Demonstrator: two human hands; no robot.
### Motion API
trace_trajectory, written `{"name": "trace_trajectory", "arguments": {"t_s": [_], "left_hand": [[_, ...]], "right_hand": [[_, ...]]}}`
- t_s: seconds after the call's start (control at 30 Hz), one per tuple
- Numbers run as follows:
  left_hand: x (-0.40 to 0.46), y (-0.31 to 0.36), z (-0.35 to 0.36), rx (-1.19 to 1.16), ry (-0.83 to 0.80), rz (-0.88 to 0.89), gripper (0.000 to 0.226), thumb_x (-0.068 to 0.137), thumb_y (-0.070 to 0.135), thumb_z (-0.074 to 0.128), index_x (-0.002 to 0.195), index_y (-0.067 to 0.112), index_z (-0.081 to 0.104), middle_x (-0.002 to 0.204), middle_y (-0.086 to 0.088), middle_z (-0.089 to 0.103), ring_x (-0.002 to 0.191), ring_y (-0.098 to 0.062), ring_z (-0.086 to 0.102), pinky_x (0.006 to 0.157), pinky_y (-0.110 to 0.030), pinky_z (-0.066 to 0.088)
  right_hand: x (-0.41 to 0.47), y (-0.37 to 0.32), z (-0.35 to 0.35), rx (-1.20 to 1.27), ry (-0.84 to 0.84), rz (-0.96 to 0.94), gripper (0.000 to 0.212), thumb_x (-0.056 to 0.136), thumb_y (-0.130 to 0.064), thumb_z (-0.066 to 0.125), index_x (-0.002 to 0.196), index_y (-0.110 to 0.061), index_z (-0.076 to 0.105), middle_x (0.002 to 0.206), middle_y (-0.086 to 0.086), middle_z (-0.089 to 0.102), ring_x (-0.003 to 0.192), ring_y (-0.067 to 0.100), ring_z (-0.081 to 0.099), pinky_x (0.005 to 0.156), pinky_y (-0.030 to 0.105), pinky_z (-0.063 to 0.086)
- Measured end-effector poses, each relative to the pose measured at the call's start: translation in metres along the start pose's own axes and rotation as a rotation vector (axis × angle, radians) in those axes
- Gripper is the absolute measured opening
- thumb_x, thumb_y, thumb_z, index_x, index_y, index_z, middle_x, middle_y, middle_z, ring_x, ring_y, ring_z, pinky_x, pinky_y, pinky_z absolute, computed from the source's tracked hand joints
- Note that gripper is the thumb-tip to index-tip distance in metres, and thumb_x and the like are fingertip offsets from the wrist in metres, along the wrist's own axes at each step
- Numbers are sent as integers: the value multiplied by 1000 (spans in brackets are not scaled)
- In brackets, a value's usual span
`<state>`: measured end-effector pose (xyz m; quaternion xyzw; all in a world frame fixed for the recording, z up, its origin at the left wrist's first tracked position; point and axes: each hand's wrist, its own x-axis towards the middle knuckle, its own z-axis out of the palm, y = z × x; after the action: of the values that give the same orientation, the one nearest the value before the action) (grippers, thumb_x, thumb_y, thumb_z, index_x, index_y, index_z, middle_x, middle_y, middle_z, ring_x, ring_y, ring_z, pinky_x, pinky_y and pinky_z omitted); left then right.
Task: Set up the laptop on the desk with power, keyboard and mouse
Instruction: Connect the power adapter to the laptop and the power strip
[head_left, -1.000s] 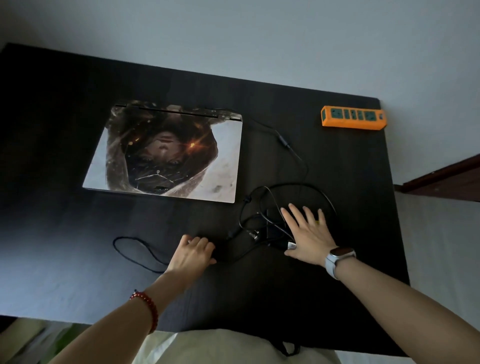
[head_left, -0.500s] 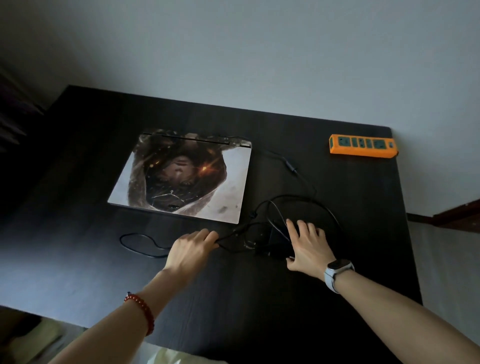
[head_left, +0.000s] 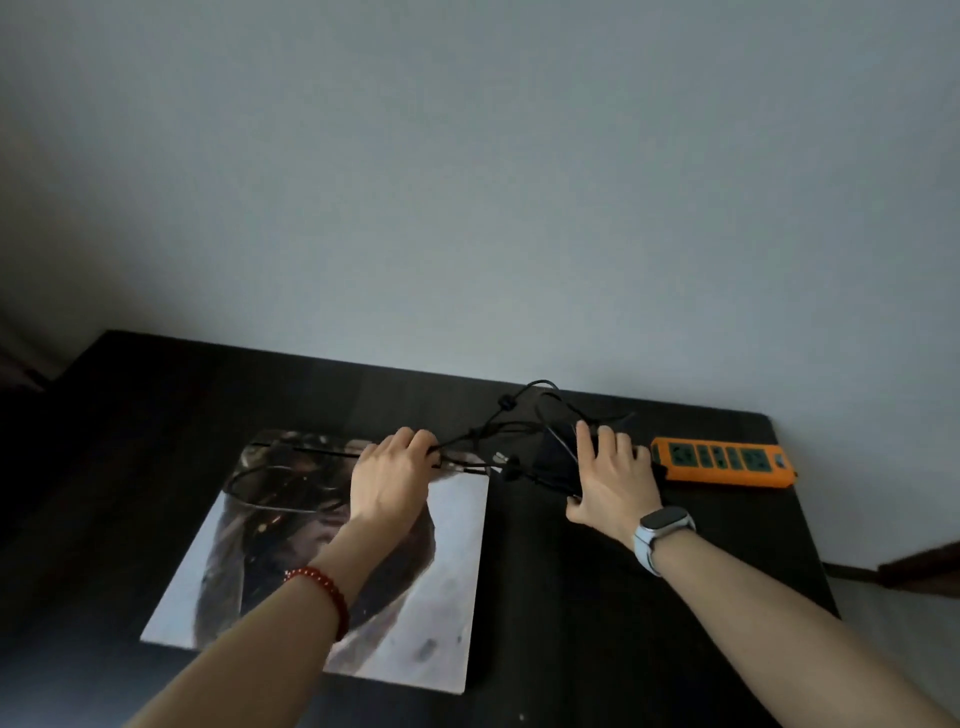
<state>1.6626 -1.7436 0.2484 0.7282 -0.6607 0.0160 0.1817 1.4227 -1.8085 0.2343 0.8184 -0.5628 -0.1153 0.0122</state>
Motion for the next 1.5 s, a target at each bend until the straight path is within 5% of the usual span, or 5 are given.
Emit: {"name": "trace_trajectory", "arguments": {"t_s": [0.43,0.67,0.93,1.3,1.5], "left_hand": [[104,-66,106,123,-57,43,5,80,15,69,84,14,66,74,-5,64,69,-29,60,76,-41,40],[116,-72,140,228,-262,-66,20,93,29,49,109,25,61,112,0,59,116,-25,45,110,-52,9],[86,-42,134,19,-107,12,29,82,14,63,110,12,63,114,-12,58,110,-32,52,105,-55,27],[43,14,139,-26,-270,313,46,71,21,73,116,16,63,126,-12,58,119,-32,52,100,-56,34],[43,20,140,49,-281,324,40,62,17,79,101,14,70,117,-17,62,109,-36,58,95,-60,40]], "right_hand": [[105,-18,66,-13,-64,9,94,74,-48,57,144,-4,11,132,21,39,114,35,43,93,46,38],[110,-15,75,-5,-55,-53,88,83,-43,53,144,-1,5,145,21,26,125,41,38,103,51,35],[66,-18,65,145,120,-85,92,78,-28,69,146,-12,9,151,20,20,106,31,53,81,40,53],[-1,7,103,239,-66,86,39,94,-32,43,131,-19,40,126,0,49,116,18,45,94,31,41],[2,15,81,461,201,124,25,95,-23,44,114,-12,58,80,0,64,69,12,59,61,24,48]]}}
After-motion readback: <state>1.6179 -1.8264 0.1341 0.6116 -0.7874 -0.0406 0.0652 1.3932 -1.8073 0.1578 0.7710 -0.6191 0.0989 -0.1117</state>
